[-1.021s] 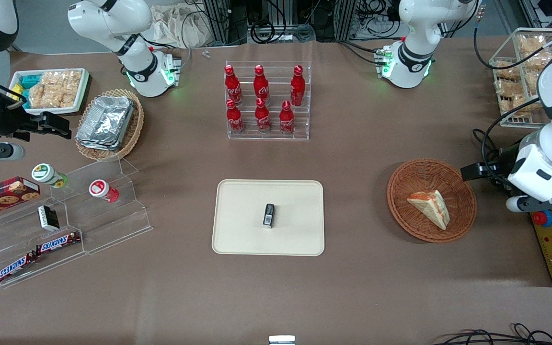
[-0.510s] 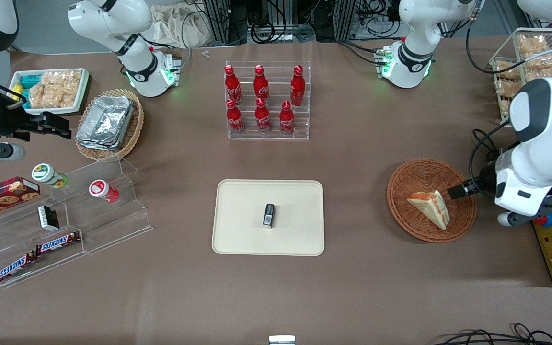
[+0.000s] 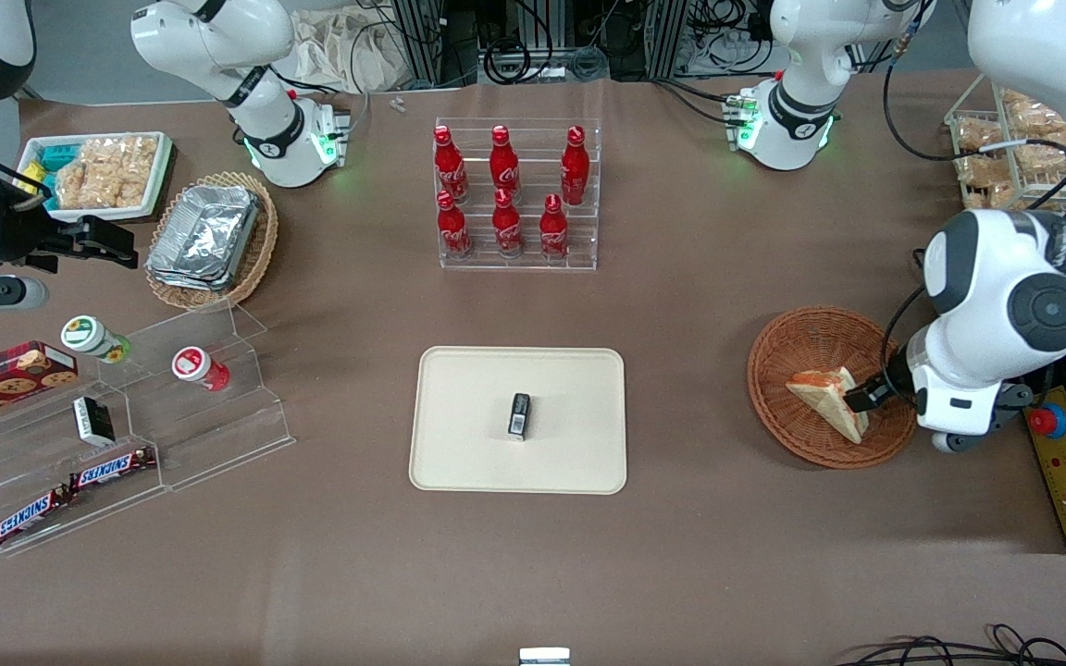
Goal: Place sandwich from basket to tray
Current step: 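Move the left gripper down over the wrapped sandwich in the wicker basket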
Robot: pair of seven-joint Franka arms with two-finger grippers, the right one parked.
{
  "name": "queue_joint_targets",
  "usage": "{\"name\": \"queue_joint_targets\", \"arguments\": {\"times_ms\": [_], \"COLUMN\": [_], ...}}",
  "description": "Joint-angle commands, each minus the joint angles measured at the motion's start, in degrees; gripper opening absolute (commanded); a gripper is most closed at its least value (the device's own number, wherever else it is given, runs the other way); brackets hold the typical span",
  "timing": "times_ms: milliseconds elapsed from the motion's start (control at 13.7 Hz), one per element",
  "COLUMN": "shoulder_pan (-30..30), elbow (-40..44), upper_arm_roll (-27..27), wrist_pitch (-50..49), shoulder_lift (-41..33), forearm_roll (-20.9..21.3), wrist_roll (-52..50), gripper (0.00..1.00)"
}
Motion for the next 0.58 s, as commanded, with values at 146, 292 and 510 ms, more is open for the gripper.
{"name": "queue_joint_targets", "arguments": {"times_ms": [146, 292, 510], "shoulder_pan": [0.01, 0.01, 0.18], "elbow": [-0.27, -1.4, -4.04], "upper_arm_roll": [-0.45, -0.54, -0.45], "wrist_pitch": [3.48, 3.84, 6.03], "shoulder_lift": [3.53, 4.06, 3.97], "forearm_roll": [1.38, 1.47, 1.38], "wrist_roll": [-9.17, -9.98, -10.5], "gripper": [1.0, 1.0, 1.0]}}
